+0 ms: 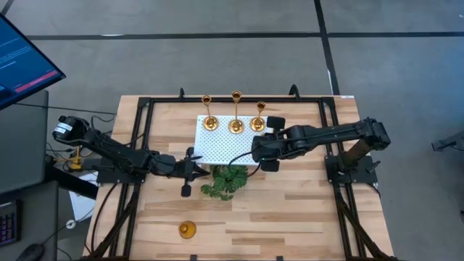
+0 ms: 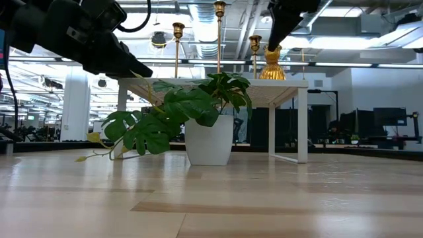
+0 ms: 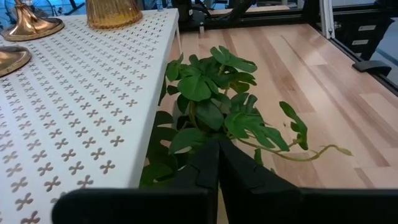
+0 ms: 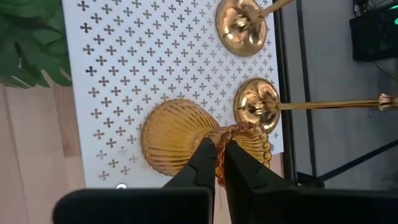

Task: Pick & Place candle stick holders
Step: Put the right orange candle holder on the shelf

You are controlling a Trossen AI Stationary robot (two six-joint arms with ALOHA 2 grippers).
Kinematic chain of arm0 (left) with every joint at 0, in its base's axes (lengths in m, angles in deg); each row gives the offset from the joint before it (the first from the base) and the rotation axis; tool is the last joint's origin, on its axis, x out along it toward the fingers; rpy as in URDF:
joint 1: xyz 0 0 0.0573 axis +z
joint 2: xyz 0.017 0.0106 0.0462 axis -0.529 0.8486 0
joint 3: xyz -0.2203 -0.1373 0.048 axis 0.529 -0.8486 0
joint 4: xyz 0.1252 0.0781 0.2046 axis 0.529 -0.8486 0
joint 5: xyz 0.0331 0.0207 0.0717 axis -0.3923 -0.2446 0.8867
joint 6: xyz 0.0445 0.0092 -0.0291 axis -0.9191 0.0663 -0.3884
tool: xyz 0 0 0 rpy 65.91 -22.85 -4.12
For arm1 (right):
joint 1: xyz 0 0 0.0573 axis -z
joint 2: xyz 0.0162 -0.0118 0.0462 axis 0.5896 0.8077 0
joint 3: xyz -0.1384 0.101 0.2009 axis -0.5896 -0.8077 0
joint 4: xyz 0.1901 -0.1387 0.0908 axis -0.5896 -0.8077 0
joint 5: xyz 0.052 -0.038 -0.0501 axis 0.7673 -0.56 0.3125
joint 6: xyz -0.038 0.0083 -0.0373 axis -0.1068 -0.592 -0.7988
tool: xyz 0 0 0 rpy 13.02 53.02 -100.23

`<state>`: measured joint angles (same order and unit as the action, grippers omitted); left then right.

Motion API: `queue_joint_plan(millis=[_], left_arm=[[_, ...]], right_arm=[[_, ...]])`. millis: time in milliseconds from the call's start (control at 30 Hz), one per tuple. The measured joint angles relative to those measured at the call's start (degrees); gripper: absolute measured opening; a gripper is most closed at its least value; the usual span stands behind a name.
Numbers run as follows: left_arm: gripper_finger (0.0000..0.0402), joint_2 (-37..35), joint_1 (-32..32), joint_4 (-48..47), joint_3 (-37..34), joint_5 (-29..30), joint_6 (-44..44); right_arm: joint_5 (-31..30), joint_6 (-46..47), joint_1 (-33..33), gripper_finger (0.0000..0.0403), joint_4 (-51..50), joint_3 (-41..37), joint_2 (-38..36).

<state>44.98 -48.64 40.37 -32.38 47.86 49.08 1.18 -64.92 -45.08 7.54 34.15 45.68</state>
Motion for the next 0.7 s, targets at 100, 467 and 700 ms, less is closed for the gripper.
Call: queue_joint_plan(millis=[100,467,700], left_arm=[[0.0008,0.0,-0.01,0.0,0.0,-0.02,0.02],[0.0008,0.0,0.0,0.0,0.0,-0.05,0.02],[0.0008,0.0,0.0,0.0,0.0,-0.07,0.02]], right_arm=[[0.19,0.03,0.0,0.0,-0.1,-0.08,0.03],[1.73,0.42,0.04,0.0051,1.11,-0.28,0.24],[4.27,0.35,-0.21,0.0104,-0.28,2.89,0.74]])
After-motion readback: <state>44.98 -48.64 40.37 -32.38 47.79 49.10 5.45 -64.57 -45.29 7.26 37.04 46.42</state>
